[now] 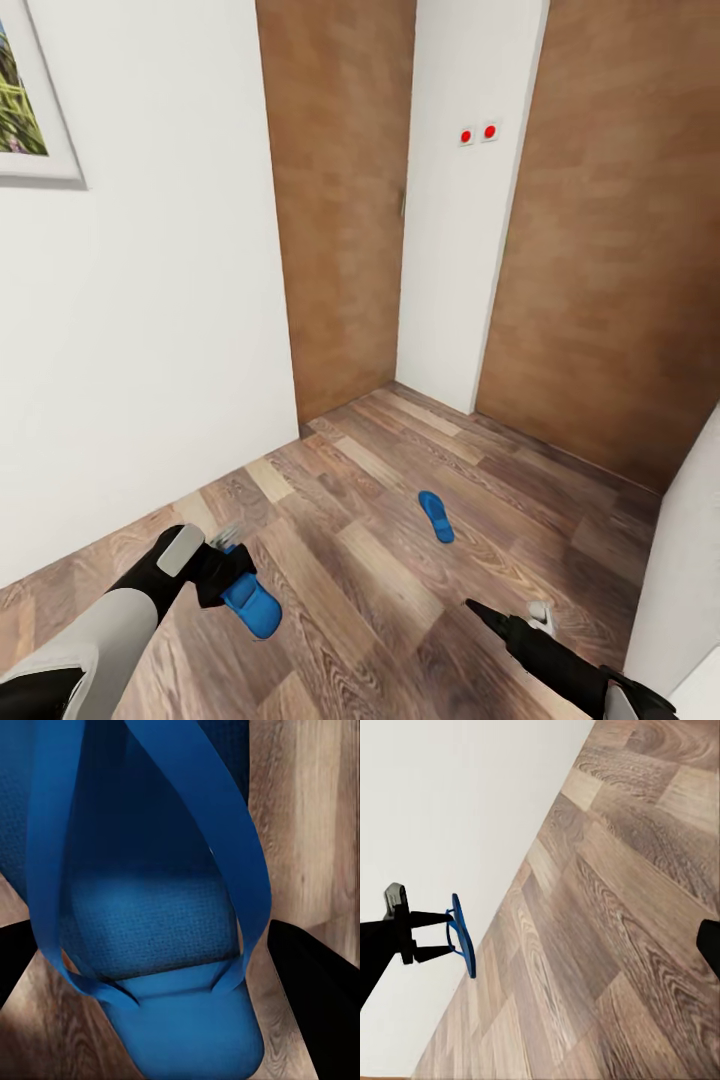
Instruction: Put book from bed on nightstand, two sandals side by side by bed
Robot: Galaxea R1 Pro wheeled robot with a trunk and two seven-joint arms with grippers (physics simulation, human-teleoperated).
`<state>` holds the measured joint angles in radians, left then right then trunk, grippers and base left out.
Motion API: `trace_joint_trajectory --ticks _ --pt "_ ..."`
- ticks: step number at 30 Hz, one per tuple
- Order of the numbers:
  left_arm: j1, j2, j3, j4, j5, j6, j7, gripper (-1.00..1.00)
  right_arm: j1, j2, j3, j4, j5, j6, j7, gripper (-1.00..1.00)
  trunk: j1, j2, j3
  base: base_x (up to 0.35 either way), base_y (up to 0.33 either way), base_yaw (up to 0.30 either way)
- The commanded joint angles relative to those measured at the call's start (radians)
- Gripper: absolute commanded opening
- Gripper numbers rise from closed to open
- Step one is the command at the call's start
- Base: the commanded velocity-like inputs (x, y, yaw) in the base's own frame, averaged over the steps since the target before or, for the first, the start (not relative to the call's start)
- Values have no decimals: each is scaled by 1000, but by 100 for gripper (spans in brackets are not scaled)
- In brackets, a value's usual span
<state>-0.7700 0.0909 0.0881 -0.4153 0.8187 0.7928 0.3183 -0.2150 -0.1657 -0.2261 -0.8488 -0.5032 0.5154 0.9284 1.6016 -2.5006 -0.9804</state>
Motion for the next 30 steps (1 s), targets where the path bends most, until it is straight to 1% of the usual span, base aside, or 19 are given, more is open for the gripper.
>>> trace_joint_trajectory --ticks 1,6,10,30 --pt "0 0 4 -2 11 3 10 -100 -1 0 -1 0 -6 8 1 100 0 0 -1 220 0 -260" --pt "0 0 4 -2 12 3 10 -100 -1 0 -1 0 -6 8 1 100 0 0 -1 220 0 -244" --pt "0 0 4 -2 11 3 10 -100 -1 0 -2 0 -6 8 1 100 0 0 -1 220 0 -121" --pt "0 0 4 -2 11 3 10 -100 0 0 -3 0 -7 8 1 100 0 0 -1 219 0 -22"
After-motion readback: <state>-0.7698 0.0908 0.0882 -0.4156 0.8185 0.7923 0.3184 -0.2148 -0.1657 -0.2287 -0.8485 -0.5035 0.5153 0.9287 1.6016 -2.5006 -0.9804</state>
